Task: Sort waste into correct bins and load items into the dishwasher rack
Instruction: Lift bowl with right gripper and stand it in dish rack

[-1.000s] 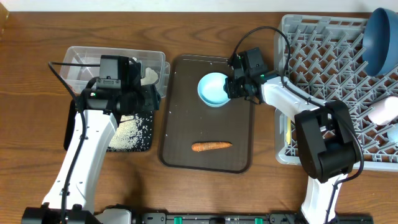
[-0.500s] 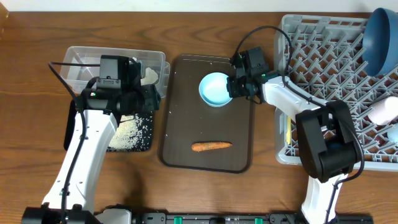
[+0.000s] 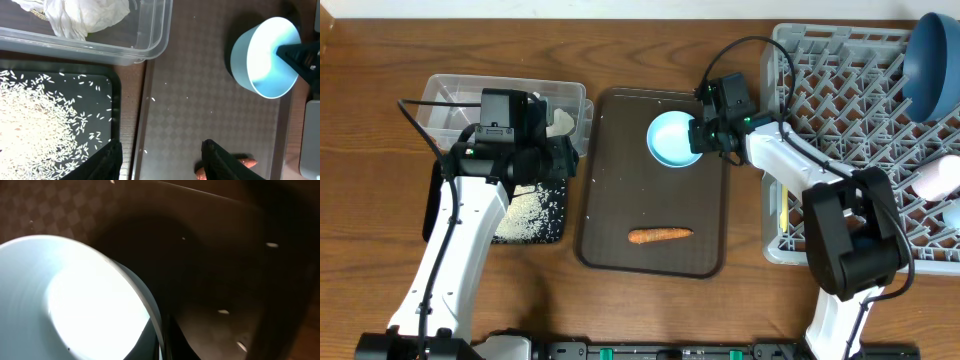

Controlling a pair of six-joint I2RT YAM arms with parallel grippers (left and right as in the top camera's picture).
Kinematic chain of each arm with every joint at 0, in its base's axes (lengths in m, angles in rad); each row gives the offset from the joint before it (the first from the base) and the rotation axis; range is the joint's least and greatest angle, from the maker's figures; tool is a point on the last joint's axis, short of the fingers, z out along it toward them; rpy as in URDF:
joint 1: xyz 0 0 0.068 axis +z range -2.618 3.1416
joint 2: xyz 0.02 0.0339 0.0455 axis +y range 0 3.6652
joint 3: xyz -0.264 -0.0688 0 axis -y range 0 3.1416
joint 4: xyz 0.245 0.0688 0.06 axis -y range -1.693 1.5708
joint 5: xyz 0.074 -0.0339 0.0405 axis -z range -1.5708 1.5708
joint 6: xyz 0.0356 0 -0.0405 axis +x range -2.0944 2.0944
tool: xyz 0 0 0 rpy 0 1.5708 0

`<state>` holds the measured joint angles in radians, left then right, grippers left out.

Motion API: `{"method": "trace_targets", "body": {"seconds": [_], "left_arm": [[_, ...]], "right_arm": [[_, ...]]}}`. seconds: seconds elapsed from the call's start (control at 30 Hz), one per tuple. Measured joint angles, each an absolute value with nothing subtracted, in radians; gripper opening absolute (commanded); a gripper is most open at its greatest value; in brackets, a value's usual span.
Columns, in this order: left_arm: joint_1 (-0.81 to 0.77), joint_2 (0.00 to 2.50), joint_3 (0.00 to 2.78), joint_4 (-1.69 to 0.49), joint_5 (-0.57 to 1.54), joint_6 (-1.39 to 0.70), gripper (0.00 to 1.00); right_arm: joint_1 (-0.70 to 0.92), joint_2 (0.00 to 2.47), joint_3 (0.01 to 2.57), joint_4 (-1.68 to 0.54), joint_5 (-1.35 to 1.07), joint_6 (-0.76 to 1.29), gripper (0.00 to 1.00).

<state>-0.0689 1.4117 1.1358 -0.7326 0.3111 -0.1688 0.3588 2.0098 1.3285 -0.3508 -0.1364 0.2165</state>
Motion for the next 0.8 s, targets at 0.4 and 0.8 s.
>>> {"method": "trace_targets", "body": {"seconds": [0.4, 0.8], "left_arm": [[-0.069, 1.412, 1.136, -0.732, 0.311, -0.169, 0.58], [-0.069, 1.412, 1.136, -0.731, 0.311, -0.169, 0.58]], "right_arm": [[0.275, 1.622, 1.327, -0.283, 0.382, -0.009, 0.01], [0.009, 1.7, 1.331, -0.134, 1.012, -0.487, 0.01]]}}
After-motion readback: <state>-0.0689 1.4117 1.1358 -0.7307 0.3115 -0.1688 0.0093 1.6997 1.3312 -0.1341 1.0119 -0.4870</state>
